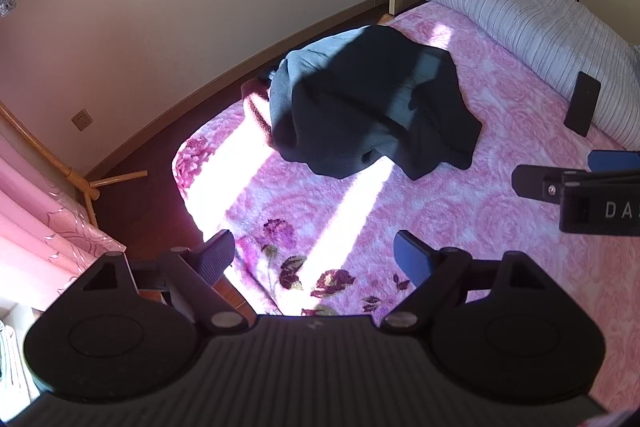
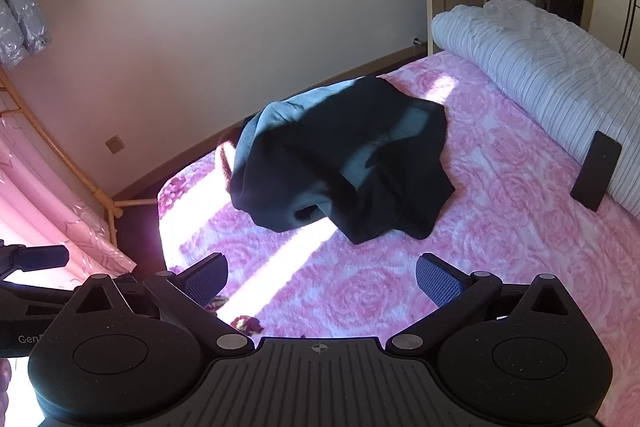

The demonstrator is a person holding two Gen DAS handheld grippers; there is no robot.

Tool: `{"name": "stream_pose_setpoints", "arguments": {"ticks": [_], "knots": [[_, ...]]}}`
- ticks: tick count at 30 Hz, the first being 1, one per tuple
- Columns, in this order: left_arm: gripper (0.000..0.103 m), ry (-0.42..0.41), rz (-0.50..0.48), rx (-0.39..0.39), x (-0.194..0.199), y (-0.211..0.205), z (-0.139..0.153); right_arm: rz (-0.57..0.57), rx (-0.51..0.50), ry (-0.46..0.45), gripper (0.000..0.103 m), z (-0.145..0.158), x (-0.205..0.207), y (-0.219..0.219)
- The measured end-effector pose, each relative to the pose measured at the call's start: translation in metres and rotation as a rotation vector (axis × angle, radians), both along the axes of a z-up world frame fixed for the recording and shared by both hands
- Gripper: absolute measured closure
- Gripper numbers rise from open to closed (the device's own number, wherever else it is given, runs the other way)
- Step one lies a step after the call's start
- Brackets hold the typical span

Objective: Fold clothes

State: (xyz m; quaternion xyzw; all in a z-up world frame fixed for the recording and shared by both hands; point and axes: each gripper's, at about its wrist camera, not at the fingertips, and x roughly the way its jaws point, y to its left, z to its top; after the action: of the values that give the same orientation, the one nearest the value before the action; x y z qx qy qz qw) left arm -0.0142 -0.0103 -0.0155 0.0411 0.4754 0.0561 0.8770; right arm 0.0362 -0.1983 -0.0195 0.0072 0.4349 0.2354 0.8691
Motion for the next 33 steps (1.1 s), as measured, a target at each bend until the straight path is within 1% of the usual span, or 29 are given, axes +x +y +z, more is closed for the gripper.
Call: {"name": "stream_pose_setpoints", "arguments": {"ticks": [6,10,16,21,26,29,31,33], "knots": [[0.019,0.017,0.0,0.007,-0.001,-0.004,0.0,-0.008,0.018,0.015,0.0,-0.005,0.001,-0.008],[0.019,0.023,-0.008,-0.009,0.002,-0.005,0.0,-0.018,0.026,0.019,0.0,-0.006,0.003,-0.012],[0.019,0.028,-0.05,-0.019,0.009,-0.005,-0.006,-0.047,0.025,0.029,0.0,-0.011,0.009,-0.016],[0.02,0.048,-0.093,-0.057,0.034,0.004,-0.02,-0.09,-0.001,0.044,0.0,-0.02,0.021,-0.013],[0.02,0.058,-0.17,-0.076,0.074,0.016,-0.043,-0.131,-0.064,0.047,0.0,-0.034,0.045,-0.004],[0.02,0.063,-0.231,-0.048,0.1,0.025,-0.062,-0.114,-0.117,0.027,0.0,-0.043,0.061,0.007],[0.02,0.051,-0.294,-0.002,0.116,0.03,-0.076,-0.086,-0.159,0.008,0.0,-0.05,0.072,0.016],[0.02,0.014,-0.392,0.072,0.127,0.032,-0.094,-0.05,-0.204,-0.011,0.0,-0.059,0.083,0.026]]}}
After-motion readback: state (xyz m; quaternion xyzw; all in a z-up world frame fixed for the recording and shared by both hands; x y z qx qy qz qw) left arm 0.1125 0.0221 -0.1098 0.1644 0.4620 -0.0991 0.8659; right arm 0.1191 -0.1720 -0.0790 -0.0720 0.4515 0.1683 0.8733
